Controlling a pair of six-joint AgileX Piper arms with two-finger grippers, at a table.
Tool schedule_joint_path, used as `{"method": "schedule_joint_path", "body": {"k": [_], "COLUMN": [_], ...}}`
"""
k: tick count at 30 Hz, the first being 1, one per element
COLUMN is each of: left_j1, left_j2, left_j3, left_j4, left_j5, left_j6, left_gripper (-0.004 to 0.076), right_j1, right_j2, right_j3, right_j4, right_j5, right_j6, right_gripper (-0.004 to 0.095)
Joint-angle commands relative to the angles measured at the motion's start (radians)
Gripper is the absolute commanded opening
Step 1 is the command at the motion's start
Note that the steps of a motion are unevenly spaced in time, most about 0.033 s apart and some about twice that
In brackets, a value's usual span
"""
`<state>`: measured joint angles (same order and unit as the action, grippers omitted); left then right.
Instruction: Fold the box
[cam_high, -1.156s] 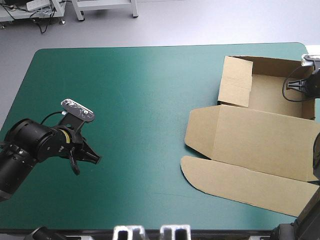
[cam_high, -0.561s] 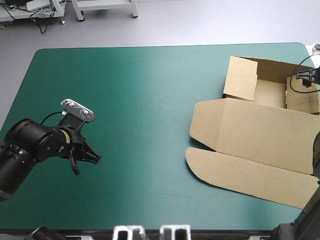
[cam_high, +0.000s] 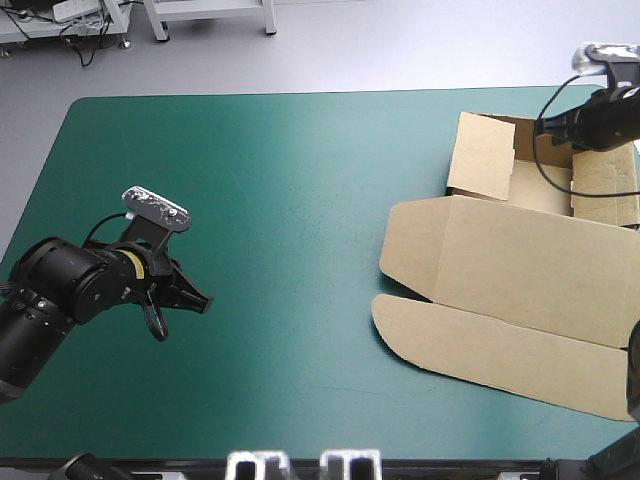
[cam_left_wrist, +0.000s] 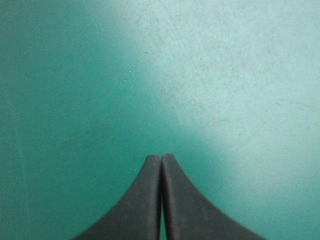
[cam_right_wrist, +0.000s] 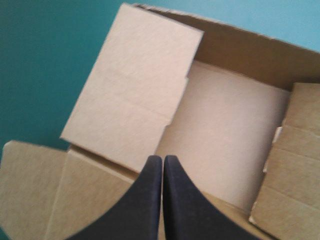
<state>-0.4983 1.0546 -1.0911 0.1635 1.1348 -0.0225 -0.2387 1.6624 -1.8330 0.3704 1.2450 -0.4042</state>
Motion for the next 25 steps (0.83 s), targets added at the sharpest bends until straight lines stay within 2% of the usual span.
{"method": "schedule_joint_path", "body": {"k": [1,10,14,18,25], "left_j1": [-0.004,-0.004,-0.004,-0.004,-0.004], "left_j2": [-0.018,-0.018,-0.018,-0.018,-0.018], "left_j3": [-0.027,-0.027,-0.005,0.066,0.153], "left_j4": [-0.029,-0.087,-0.189,-0.190,-0.239], "left_j5": [-0.053,-0.036,-0.008,-0.019,-0.069], "left_j6": [-0.010,0.023,0.107,0.101,0.064], "left_gripper": [-0.0010,-0.0010,-0.0010,-0.0010,-0.0010], "right_j1": [0.061,0.210,0.230,0.235,0.235], "right_j2": [-0.134,-0.406,-0.550,-0.713,-0.899], "right_j3": [0.093,0.522,0.717,0.894,1.020], "right_j4": [0.002,-0.011,0.024,0.002,-0.068], "right_j5": [0.005,-0.020,-0.085,-0.161,-0.164], "right_j6": [-0.025,-0.083,-0.069,-0.076,-0.056], "right_gripper": [-0.0015,-0.0015,-0.0015,-0.0015,-0.0015]}}
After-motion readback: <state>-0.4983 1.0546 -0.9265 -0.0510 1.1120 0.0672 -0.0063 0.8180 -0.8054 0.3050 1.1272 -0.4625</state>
